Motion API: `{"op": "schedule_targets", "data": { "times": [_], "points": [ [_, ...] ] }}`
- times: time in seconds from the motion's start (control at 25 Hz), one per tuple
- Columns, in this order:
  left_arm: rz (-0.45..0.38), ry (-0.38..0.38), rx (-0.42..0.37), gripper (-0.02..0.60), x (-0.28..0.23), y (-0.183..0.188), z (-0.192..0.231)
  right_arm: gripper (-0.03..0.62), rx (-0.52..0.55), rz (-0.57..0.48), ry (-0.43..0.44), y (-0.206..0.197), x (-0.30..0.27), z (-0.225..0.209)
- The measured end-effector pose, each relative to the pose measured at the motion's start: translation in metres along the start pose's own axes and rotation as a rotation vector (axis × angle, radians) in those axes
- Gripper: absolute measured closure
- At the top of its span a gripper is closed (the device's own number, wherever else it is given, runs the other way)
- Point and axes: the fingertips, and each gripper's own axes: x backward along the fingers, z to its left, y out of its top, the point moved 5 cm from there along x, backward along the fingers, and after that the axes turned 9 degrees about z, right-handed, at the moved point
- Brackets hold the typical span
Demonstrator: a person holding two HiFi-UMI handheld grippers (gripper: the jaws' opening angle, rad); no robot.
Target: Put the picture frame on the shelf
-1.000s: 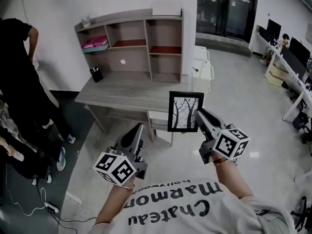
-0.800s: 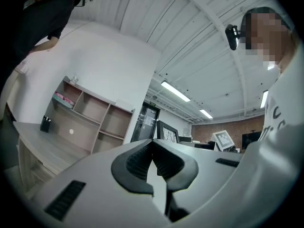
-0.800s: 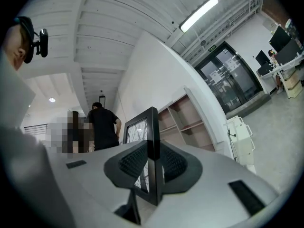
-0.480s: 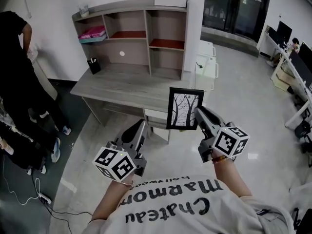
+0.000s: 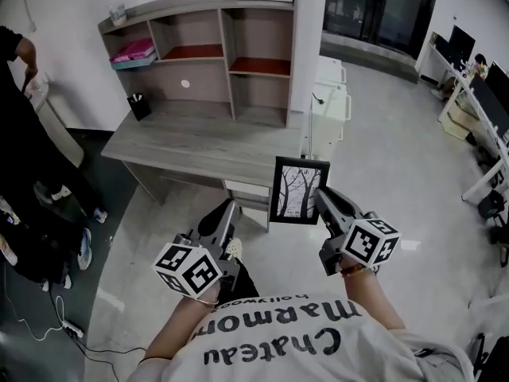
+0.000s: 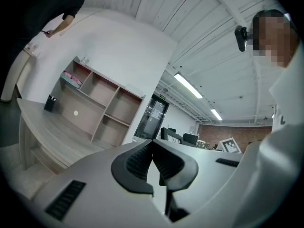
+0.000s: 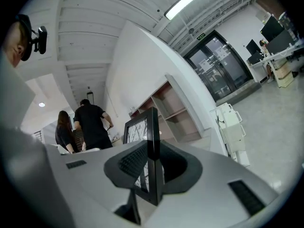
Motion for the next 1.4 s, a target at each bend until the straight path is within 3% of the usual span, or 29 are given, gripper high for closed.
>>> {"op": "schedule_targets", "data": {
  "times": [0.16,0.4,0.68,1.4],
  "points": [
    [0.032,-0.027,-0.103,0.565,-0.017,0.006,-0.002,0.507,-0.023,0.002,-0.023,0.001,-0.007,-0.013],
    [0.049,-0.031,-0.158,0.565,-0.05,0.044,0.04,0.505,-0.031,-0.025,-0.034,0.04,-0.061,-0.022],
    [0.012,-0.043,-0.131,0.565,-0.082,0.059,0.082,0.505,-0.013,-0.055,-0.034,0.056,-0.104,-0.04],
    [-0.078,-0.145,-0.168,0.565,-0.189,0.202,0.222,0.505,0.087,-0.171,-0.081,0.189,-0.269,-0.047]
  ]
}}
